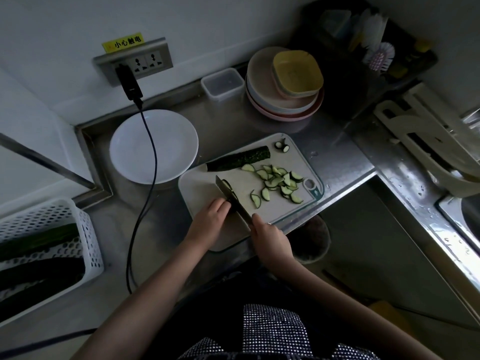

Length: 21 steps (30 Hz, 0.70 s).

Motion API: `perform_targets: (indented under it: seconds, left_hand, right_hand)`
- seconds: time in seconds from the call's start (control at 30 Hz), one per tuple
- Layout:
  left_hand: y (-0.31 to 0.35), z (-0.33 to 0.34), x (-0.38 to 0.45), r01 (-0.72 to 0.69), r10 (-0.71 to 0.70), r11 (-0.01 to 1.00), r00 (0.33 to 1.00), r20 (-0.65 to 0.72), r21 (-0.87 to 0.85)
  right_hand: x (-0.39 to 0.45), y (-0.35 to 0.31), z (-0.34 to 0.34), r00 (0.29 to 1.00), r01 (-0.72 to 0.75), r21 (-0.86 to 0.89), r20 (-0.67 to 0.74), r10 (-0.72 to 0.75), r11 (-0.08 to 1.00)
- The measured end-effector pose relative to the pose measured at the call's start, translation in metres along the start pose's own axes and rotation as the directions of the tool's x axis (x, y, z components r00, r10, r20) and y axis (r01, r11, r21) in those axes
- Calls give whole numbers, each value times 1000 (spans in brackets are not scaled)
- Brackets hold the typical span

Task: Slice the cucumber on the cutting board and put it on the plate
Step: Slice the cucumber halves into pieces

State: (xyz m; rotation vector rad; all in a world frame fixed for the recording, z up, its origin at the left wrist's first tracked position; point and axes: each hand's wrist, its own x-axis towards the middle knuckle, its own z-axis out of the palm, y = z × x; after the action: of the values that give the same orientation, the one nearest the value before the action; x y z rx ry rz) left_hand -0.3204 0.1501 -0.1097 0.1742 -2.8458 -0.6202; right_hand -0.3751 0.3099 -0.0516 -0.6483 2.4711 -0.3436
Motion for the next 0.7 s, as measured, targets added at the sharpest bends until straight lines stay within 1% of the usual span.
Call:
perform_targets:
  seconds: [0.07,0.13,0.2,0.33,0.4,0.57,0.7]
  left_hand:
    - [-2,3,0,17,-17,1000,1000,-7,-25]
    - [-4,5,-1,24,-24,999,1000,-16,-31]
    - [-4,6,-1,31,-31,999,999,-26,-17]
    - [-5,6,-1,12,-11,1000,999,-44,6]
    - [-6,5,-1,22,-21,1000,999,-30,10]
    - [-3,4,-2,73,-72,997,997,12,-37]
    - [-4,3,-1,66,-66,997,998,0,-44]
  right_hand:
    - [0,5,-3,999,-28,15,-42,29,999]
    - [1,9,-8,994,-59,75,-92,66,995]
    - [0,9,-12,992,-37,100,-113,48,994]
    - [-6,-2,-7,994,72,94,-83,-64,993]
    - [-6,-4,-4,993,96,81,-70,-90,992]
    - [-4,-3,-1,995,80,70,-68,-76,994]
    - [-3,-2,1,996,70,53,-50,-68,996]
